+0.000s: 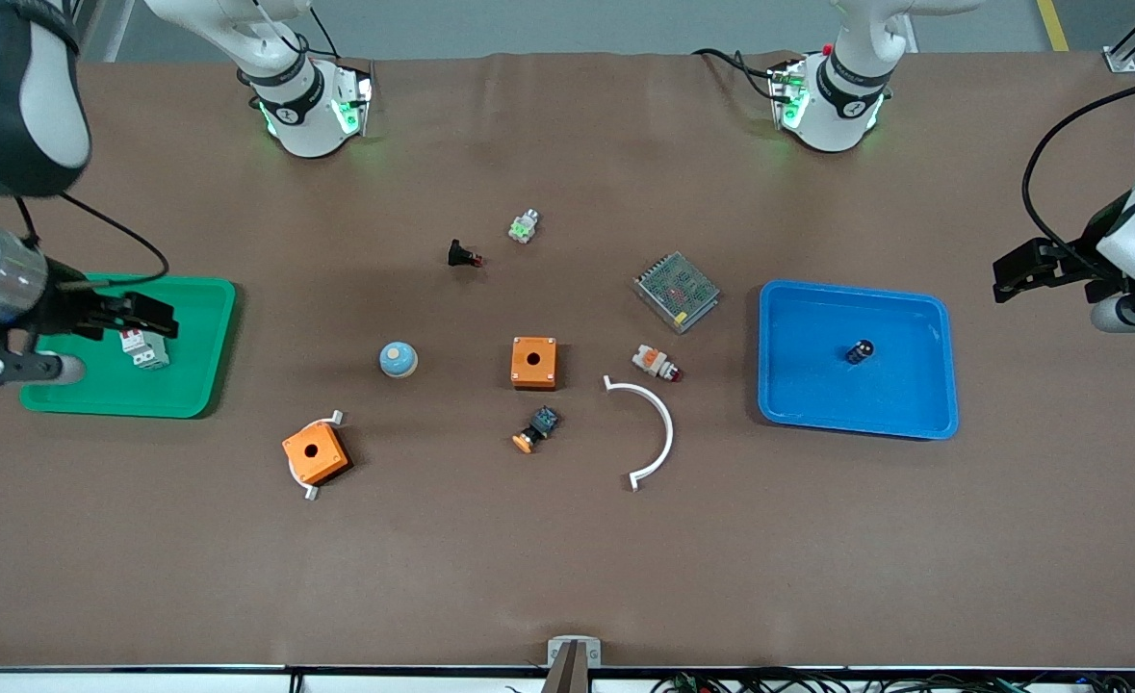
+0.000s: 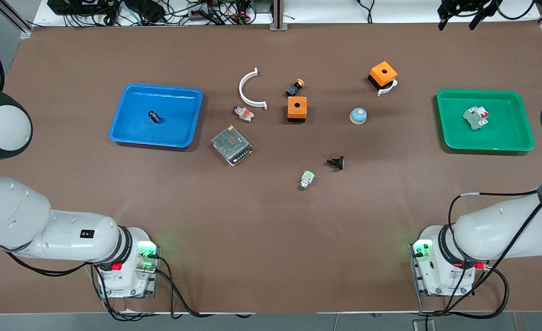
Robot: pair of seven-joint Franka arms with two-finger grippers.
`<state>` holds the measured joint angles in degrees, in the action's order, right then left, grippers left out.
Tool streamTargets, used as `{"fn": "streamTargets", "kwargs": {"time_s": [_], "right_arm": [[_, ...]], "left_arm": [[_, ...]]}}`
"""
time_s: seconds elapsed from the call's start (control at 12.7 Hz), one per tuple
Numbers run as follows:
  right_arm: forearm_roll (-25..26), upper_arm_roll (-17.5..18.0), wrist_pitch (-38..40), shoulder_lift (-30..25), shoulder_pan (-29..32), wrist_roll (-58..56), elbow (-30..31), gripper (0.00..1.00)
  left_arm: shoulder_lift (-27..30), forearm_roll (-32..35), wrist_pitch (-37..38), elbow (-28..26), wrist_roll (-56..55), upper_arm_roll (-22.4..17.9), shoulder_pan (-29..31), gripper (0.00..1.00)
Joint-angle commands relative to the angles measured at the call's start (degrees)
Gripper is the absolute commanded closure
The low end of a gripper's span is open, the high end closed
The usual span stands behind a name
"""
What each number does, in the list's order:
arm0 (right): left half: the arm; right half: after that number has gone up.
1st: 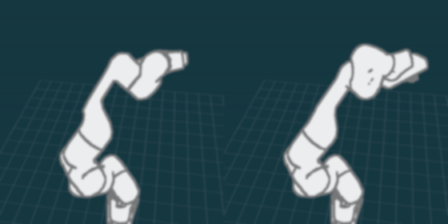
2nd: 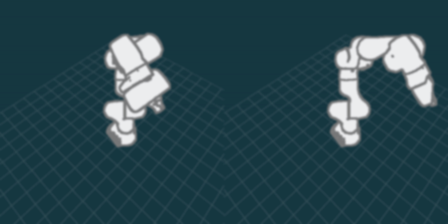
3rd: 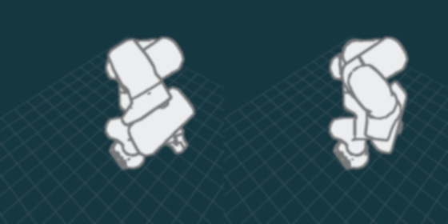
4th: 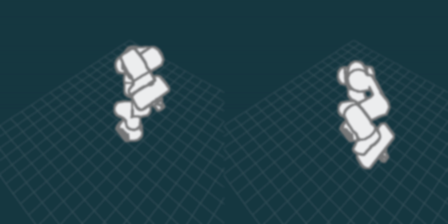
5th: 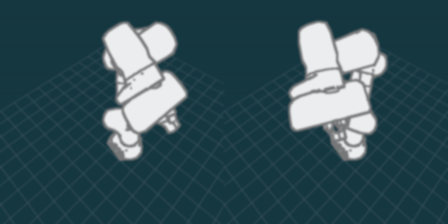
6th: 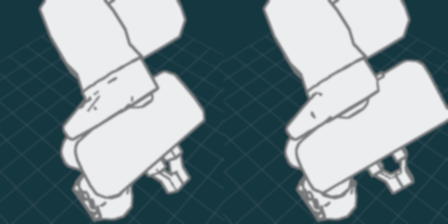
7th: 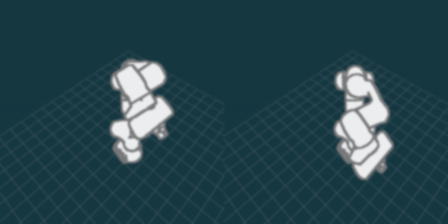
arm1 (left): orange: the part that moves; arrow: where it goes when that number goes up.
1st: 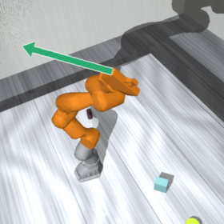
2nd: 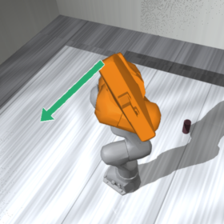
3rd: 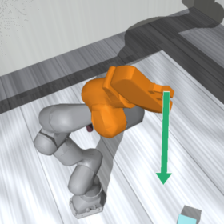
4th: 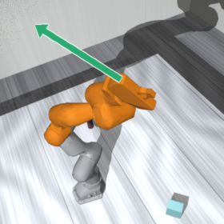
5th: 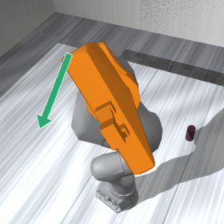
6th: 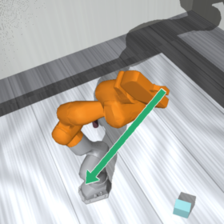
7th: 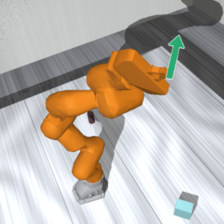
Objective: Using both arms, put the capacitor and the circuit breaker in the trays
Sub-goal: 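Open the right gripper and lift away while the left gripper withdraws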
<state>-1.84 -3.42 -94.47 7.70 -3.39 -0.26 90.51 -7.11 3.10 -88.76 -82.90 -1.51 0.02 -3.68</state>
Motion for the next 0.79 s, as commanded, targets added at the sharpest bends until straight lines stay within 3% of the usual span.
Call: {"fn": "streamTargets", "kwargs": {"time_s": [0.0,0.47,0.71], "right_arm": [[-0.9,-0.4,0.9,-5.4,-0.1,1.0,1.1,0.0],[-1.0,-0.8,-1.4,-14.7,0.7,1.0,9.8,0.0],[-1.0,-1.1,-1.1,-15.9,0.7,1.0,11.2,0.0]], "left_arm": [[1.0,-0.6,0.2,-0.3,1.2,-1.0,-0.4,0.0],[1.1,-0.7,0.2,-0.1,0.5,-0.8,-0.5,0.0],[1.1,-0.5,0.3,-0.1,0.3,-0.5,-1.1,0.0]]}}
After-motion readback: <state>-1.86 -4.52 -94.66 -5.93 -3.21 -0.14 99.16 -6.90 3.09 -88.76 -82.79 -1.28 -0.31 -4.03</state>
